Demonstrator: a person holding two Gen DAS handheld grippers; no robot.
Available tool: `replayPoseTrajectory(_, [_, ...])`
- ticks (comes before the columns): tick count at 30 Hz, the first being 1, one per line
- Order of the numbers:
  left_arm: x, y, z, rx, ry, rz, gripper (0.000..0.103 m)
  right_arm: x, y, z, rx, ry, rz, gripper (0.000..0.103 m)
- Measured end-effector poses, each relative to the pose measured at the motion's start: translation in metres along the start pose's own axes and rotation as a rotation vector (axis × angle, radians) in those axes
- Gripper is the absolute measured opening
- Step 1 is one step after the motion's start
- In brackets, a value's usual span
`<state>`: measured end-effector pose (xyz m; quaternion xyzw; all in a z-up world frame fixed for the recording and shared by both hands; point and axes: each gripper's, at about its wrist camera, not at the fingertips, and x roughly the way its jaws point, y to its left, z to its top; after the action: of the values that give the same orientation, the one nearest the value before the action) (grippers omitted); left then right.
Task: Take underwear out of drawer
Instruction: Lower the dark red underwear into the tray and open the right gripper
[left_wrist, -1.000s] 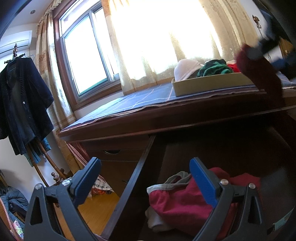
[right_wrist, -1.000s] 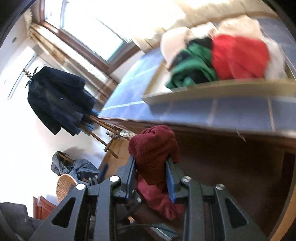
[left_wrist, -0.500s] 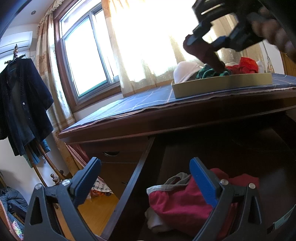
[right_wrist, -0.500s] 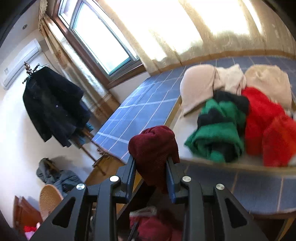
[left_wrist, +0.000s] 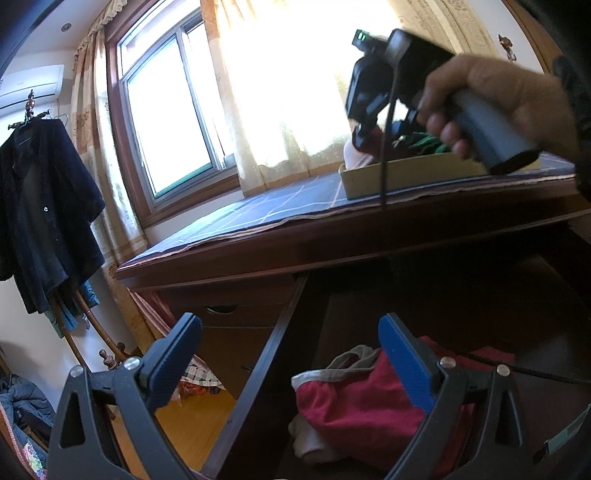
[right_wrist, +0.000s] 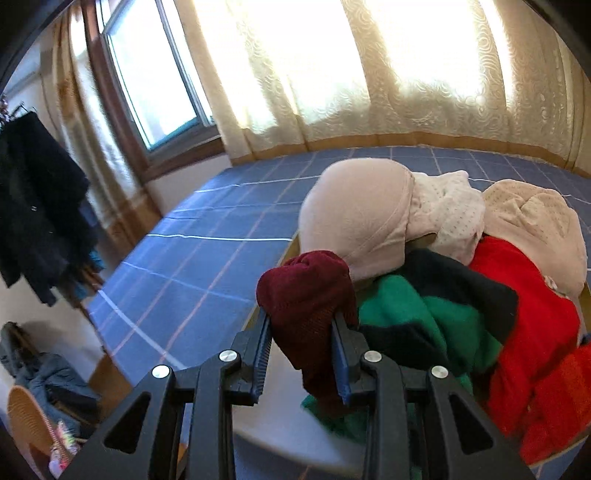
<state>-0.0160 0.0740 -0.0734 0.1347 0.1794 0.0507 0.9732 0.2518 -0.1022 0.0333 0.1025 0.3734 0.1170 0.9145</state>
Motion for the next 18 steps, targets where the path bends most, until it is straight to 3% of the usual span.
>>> replayPoseTrajectory(10, [0.000, -0.001, 0.000, 0.004, -0.001, -0.002, 0.098, 0.039, 0.006, -0.002, -0.064, 0.026, -0.143, 0.032])
replayPoseTrajectory(18, [0.000, -0.001, 0.001, 0.004, 0.001, -0.001, 0.098, 0.045, 0.007, -0.002, -0.077, 0.037, -0.176, 0.032])
